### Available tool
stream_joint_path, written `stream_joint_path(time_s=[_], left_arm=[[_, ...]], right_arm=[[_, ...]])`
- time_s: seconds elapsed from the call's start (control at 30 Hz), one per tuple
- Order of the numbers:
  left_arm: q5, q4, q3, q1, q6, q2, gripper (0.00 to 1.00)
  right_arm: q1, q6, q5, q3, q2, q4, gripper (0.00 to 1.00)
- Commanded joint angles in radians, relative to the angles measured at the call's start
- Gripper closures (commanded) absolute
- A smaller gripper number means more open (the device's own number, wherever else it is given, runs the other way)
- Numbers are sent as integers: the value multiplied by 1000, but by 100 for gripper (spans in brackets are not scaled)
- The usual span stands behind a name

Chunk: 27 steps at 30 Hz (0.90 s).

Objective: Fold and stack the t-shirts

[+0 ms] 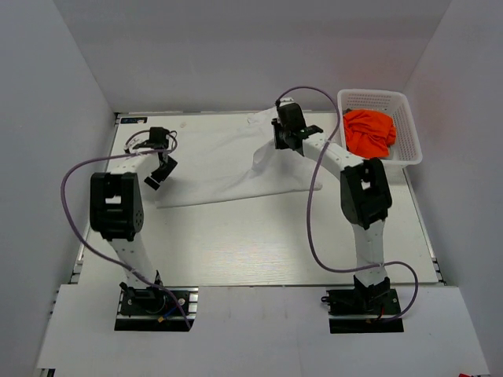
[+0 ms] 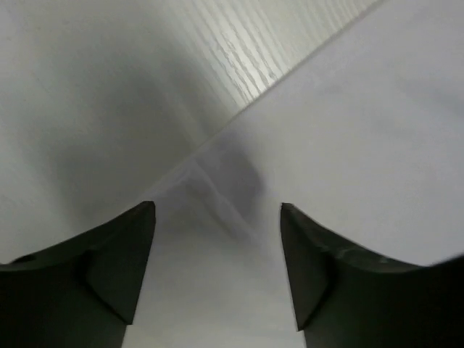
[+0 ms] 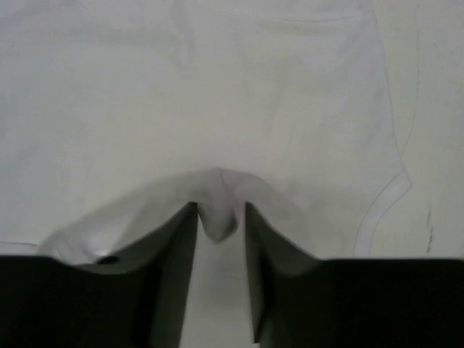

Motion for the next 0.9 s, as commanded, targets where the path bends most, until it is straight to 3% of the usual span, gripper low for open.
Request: stream_joint_path(time_s=[0.0,0.03,0.07,0.1,0.17,0.23,0.33,0.43,0.6,0.87], left_arm=[[-20,-153,123,44,-66,90,16],[-8,-166,170,63,-66,116,13],[12,-166,193,63,-66,116,2],[25,-166,241,72,-43,116,0],[36,-180,273,72,-26,116,0],[77,-151,273,72,0,87,0],[166,-89,192,72,52,26,0],[306,44,99,49,165,-10,0],[481,86,28,49,202,36,0],[567,161,-93,49,222,59,0]], right_arm=[[-33,34,-33,212,92,-58,54],[-47,45,-53,250,155,-91,22],[-44,64,-63,285,168,-108,13],[-53,67,-104,342,172,-123,10],[-48,70,-127,319,145,-108,10],[-51,67,-136,179,47,-40,10],[-53,88,-139,-60,-74,27,10],[-54,101,-144,-194,-159,69,10],[-67,170,-211,-259,-147,90,10],[-102,242,-279,-315,-81,121,10]])
